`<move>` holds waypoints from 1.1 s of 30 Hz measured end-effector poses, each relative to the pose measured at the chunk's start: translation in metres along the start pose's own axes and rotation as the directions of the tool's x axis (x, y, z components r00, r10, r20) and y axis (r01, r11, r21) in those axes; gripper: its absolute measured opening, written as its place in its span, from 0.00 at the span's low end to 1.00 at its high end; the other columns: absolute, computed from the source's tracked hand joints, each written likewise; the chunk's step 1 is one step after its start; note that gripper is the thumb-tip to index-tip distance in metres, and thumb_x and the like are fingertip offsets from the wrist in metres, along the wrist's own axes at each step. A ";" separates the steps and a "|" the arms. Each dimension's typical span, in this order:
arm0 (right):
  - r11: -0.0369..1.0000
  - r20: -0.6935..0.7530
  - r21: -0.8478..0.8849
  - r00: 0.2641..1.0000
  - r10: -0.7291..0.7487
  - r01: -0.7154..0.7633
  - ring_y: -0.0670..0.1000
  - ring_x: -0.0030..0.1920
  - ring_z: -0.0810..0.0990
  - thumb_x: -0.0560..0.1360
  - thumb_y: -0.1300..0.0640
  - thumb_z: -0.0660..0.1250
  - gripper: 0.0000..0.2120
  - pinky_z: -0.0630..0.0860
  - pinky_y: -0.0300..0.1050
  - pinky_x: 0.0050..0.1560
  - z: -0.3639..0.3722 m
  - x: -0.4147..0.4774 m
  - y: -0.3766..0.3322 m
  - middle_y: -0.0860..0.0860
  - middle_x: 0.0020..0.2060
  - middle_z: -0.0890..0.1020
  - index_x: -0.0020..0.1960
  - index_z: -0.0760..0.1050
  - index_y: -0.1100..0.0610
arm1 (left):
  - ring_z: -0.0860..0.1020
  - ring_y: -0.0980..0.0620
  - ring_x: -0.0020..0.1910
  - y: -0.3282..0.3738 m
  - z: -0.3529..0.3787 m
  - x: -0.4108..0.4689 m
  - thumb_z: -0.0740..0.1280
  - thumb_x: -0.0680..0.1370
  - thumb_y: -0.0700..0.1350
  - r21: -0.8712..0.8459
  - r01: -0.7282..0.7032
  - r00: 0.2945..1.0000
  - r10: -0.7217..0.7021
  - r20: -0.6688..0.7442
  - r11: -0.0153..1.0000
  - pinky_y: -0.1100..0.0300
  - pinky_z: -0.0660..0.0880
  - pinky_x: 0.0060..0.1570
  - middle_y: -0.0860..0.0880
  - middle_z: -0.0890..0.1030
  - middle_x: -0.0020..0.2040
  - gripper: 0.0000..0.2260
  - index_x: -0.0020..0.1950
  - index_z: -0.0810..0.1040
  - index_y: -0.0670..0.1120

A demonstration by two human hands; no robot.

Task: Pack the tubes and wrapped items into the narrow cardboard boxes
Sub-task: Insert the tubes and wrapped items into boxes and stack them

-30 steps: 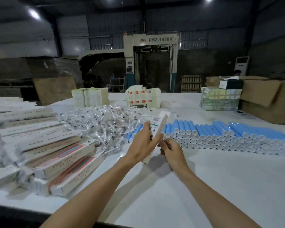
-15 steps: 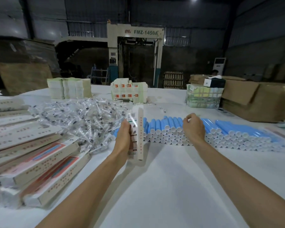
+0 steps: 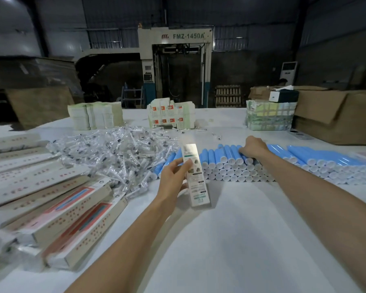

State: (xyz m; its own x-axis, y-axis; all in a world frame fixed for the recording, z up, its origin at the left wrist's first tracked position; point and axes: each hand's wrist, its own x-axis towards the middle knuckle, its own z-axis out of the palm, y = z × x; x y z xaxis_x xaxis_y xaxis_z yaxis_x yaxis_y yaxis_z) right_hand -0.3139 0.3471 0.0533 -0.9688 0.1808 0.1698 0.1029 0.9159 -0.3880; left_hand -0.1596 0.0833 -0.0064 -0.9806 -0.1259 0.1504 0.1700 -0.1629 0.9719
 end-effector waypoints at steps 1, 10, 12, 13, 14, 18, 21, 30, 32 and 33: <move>1.000 -0.002 0.009 1.000 0.003 -0.003 0.59 0.42 0.76 0.81 0.54 0.68 0.17 0.70 0.48 0.39 0.000 0.000 0.000 0.57 0.40 0.75 0.39 0.66 0.59 | 0.88 0.48 0.54 -0.001 0.000 0.000 0.71 0.84 0.46 0.014 -0.007 1.000 0.007 0.008 1.000 0.52 0.84 0.51 0.49 0.89 0.53 0.09 0.64 0.84 0.47; 0.415 -0.089 0.907 0.996 0.033 0.067 0.57 0.41 0.85 0.83 0.52 0.67 0.19 0.84 0.55 0.46 -0.017 -0.051 0.021 0.64 0.40 0.86 0.55 0.76 0.71 | 0.88 0.48 0.54 0.000 0.005 -0.003 0.79 0.78 0.46 -0.012 -0.068 0.981 0.069 0.179 0.998 0.58 0.85 0.46 0.44 0.89 0.53 0.26 0.73 0.73 0.49; 0.148 -0.101 0.983 0.992 -0.074 0.111 0.56 0.49 0.88 0.84 0.51 0.68 0.20 0.84 0.47 0.47 -0.017 -0.082 0.019 0.61 0.46 0.88 0.64 0.71 0.67 | 0.88 0.47 0.54 -0.001 0.007 -0.005 0.81 0.76 0.47 -0.003 -0.107 0.963 0.104 0.249 0.994 0.56 0.85 0.47 0.41 0.88 0.54 0.35 0.76 0.65 0.61; 0.048 -0.125 0.990 0.984 -0.130 0.132 0.57 0.52 0.88 0.83 0.50 0.68 0.20 0.83 0.46 0.49 -0.015 -0.096 0.016 0.61 0.48 0.88 0.66 0.70 0.65 | 0.88 0.45 0.55 -0.001 0.008 -0.006 0.82 0.76 0.48 0.006 -0.135 0.948 0.128 0.291 0.991 0.54 0.85 0.48 0.39 0.87 0.54 0.39 0.77 0.63 0.67; -0.030 -0.147 0.989 0.973 -0.180 0.144 0.57 0.53 0.87 0.82 0.50 0.69 0.21 0.83 0.46 0.51 -0.013 -0.109 0.012 0.61 0.50 0.87 0.66 0.70 0.64 | 0.88 0.43 0.55 0.000 0.009 -0.008 0.82 0.76 0.49 0.021 -0.168 0.930 0.151 0.334 0.986 0.53 0.85 0.49 0.37 0.85 0.55 0.42 0.78 0.60 0.72; -0.212 -0.245 0.959 0.931 -0.270 0.190 0.53 0.55 0.85 0.80 0.51 0.70 0.20 0.81 0.40 0.53 -0.023 -0.137 -0.009 0.63 0.56 0.86 0.62 0.75 0.66 | 0.87 0.41 0.57 0.006 0.012 -0.014 0.80 0.78 0.50 0.094 -0.273 0.861 0.199 0.467 0.957 0.51 0.86 0.50 0.39 0.85 0.59 0.43 0.81 0.58 0.74; -0.262 -0.315 0.932 0.914 -0.255 0.248 0.53 0.55 0.86 0.79 0.51 0.72 0.17 0.82 0.41 0.54 -0.039 -0.142 -0.021 0.57 0.53 0.86 0.60 0.77 0.63 | 0.87 0.41 0.57 0.013 0.014 -0.016 0.81 0.77 0.50 0.139 -0.291 0.847 0.187 0.498 0.947 0.47 0.86 0.51 0.41 0.85 0.58 0.42 0.81 0.60 0.71; 0.253 -0.347 0.877 0.902 -0.256 0.409 0.49 0.48 0.85 0.80 0.46 0.72 0.13 0.82 0.42 0.47 -0.035 -0.144 -0.040 0.46 0.48 0.87 0.60 0.71 0.43 | 0.87 0.40 0.54 0.015 0.015 -0.015 0.83 0.75 0.49 0.189 -0.312 0.858 0.191 0.477 0.931 0.49 0.86 0.49 0.44 0.87 0.54 0.38 0.76 0.63 0.63; 0.391 -0.339 0.815 0.899 -0.276 0.427 0.53 0.49 0.84 0.80 0.46 0.72 0.13 0.80 0.48 0.48 -0.034 -0.143 -0.036 0.51 0.46 0.86 0.60 0.71 0.43 | 0.87 0.40 0.54 0.015 0.014 -0.015 0.82 0.76 0.48 0.188 -0.315 0.859 0.195 0.473 0.930 0.49 0.86 0.50 0.45 0.87 0.54 0.37 0.76 0.64 0.63; 0.453 -0.313 0.786 0.902 -0.298 0.422 0.56 0.49 0.83 0.80 0.47 0.72 0.13 0.80 0.53 0.49 -0.036 -0.141 -0.035 0.53 0.46 0.86 0.60 0.72 0.45 | 0.87 0.41 0.53 0.015 0.015 -0.015 0.82 0.76 0.48 0.185 -0.315 0.860 0.197 0.471 0.931 0.51 0.86 0.49 0.44 0.87 0.53 0.36 0.76 0.65 0.64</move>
State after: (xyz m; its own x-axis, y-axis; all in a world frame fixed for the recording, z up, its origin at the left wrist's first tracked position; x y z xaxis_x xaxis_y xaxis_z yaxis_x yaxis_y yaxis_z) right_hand -0.1728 0.3027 0.0757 -0.8339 0.0026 0.5520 -0.5393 0.2092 -0.8157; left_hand -0.1439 0.0973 0.0088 -0.8558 0.3202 0.4063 0.4487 0.0686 0.8910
